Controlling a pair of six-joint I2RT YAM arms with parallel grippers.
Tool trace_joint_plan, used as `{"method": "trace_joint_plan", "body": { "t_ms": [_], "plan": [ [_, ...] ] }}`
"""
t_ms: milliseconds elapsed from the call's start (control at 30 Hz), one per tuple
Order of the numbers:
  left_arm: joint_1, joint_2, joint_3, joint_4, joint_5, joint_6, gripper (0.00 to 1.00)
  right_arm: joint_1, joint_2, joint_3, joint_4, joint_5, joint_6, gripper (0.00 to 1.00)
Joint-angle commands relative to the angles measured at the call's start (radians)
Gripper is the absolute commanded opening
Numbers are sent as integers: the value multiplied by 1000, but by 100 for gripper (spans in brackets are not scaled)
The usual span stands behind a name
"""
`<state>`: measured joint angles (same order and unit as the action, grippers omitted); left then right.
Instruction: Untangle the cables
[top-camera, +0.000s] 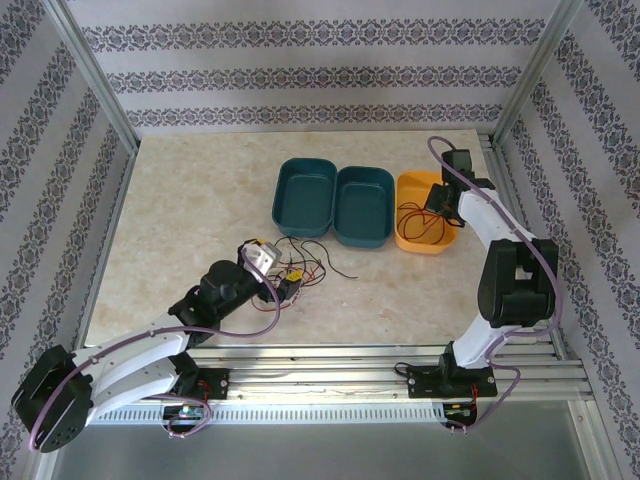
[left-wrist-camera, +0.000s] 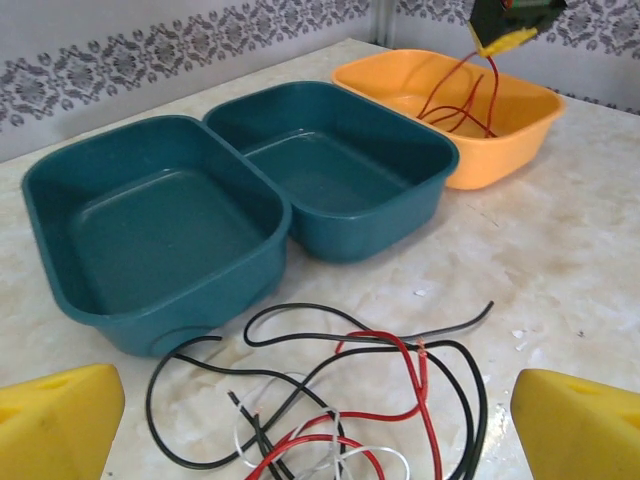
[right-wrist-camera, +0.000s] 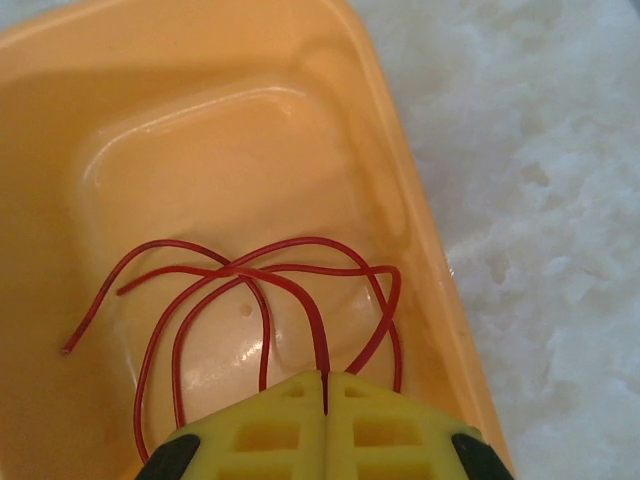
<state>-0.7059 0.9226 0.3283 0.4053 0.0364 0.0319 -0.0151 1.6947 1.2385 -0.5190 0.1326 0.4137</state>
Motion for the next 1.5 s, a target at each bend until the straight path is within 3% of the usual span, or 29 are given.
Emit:
{"method": "trace_joint_plan", "body": {
  "t_ms": [0,233,500,833,900,967,1000,1033,1067,1233,1467],
  "plan": [
    [-9,-30,31,-74,-46,-30,99,14,30,-6,22,-16,11,0],
    [-9,-51,36,-81,-98,-51,99,15,70,-13,14,0,5,0],
    [-9,-54,94,-210,-273,-115,99,16,-39,-49,-3,3,-13,33],
    [-6,-43,177,-301,-341,-206,99,37,-287,-84,-80,19,-35,46],
    [0,-30,204,-336,-356,-239,99,65,-352,-91,-91,17,-43,55],
    [13,-17,231,-380,-358,-276,99,106,-417,-94,-99,13,-46,64],
    [22,-8,247,-407,-356,-302,99,143,-450,-93,-102,11,-51,75],
    [37,0,260,-434,-352,-328,99,178,-479,-96,-101,16,-55,94],
    [56,9,272,-461,-337,-355,99,225,-506,-94,-99,24,-58,99],
    [156,38,271,-504,-227,-493,99,490,-554,-72,-90,92,-76,98],
    [299,95,226,-508,-37,-619,99,786,-475,-96,-6,73,-45,98]
  ]
}}
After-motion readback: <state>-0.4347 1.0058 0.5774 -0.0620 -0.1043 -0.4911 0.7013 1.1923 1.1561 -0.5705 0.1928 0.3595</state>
